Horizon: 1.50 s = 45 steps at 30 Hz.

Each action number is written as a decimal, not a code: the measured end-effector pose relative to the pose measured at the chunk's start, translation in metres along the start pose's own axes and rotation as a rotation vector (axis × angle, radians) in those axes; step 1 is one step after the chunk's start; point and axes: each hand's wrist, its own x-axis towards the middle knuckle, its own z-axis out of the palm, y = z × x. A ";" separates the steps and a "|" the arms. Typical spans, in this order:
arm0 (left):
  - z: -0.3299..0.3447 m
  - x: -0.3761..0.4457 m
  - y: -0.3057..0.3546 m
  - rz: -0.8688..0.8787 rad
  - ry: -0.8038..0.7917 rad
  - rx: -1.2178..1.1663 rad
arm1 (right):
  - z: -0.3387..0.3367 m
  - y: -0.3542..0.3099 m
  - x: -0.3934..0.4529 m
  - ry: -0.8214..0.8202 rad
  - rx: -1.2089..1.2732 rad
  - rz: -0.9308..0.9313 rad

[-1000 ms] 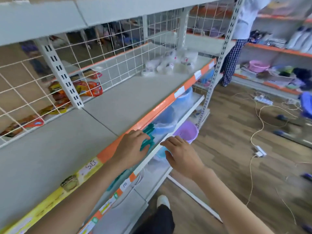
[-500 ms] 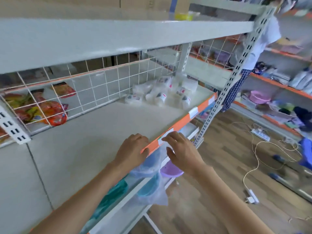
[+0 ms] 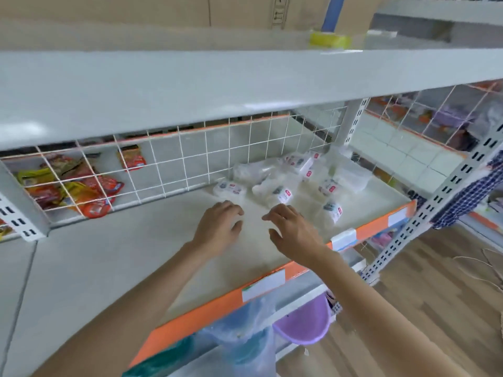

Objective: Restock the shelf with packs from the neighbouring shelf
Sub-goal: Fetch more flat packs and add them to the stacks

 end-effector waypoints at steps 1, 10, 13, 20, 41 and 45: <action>0.003 0.020 0.005 0.008 0.006 0.054 | -0.003 0.014 0.007 0.001 0.008 -0.015; 0.043 0.144 0.019 -0.151 -0.073 0.333 | -0.027 0.129 0.011 -0.034 -0.010 0.013; 0.052 0.145 0.017 -0.118 -0.004 0.457 | -0.034 0.158 0.018 -0.035 -0.043 0.027; 0.052 0.126 0.030 -0.064 0.115 0.501 | -0.029 0.180 0.080 -0.035 -0.120 -0.036; 0.000 -0.025 0.050 -0.347 0.178 0.426 | 0.008 0.068 0.065 0.116 0.318 -0.502; -0.018 -0.083 0.045 -0.500 0.187 0.481 | 0.027 0.023 0.054 -0.018 0.395 -0.557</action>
